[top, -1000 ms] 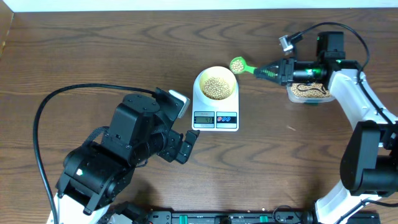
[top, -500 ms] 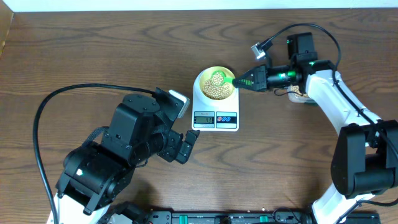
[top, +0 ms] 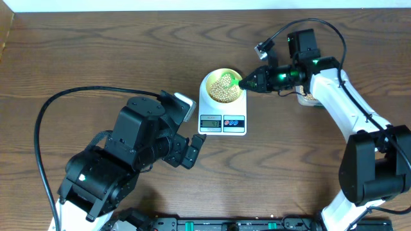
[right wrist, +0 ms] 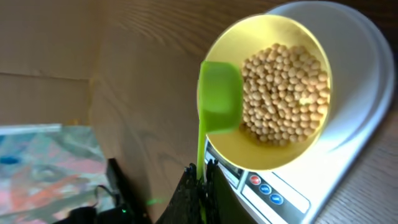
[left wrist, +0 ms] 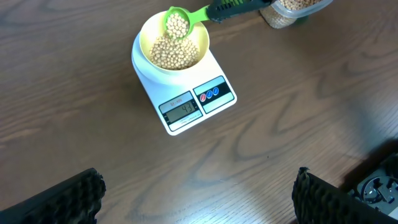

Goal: Scoop item into bowl and weigh 50g on scale
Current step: 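Tilt the scoop slowly to trickle soybeans into the yellow bowl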

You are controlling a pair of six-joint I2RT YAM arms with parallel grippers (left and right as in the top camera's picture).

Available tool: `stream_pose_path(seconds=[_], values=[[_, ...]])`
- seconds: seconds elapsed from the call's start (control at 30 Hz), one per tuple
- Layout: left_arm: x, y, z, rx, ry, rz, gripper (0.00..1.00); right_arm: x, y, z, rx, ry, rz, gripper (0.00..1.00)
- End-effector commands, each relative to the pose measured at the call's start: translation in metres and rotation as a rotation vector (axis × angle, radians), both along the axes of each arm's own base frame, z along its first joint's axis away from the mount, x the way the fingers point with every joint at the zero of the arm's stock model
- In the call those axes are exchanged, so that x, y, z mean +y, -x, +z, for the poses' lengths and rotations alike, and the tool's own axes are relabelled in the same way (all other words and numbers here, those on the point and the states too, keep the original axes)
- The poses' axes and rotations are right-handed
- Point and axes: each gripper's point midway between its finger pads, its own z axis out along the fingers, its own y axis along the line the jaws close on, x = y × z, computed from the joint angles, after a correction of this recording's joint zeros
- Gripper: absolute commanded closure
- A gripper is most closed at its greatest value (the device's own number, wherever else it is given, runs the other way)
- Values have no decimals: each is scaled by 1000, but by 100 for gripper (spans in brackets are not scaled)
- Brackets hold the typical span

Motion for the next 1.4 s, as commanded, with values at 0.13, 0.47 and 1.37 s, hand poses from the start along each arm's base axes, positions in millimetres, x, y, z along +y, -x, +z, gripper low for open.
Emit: stream_pose_path(seconds=[0.13,0.47,1.37], values=[[2,-2,2,-15,-13,2,1,1,-8,5,-132,227,37,99],[2,-2,2,-15,-13,2,1,-2,-9,5,-206,456,46,99],[2,-2,2,-16,-13,2,1,0,-6,4,-211,472,65,99]])
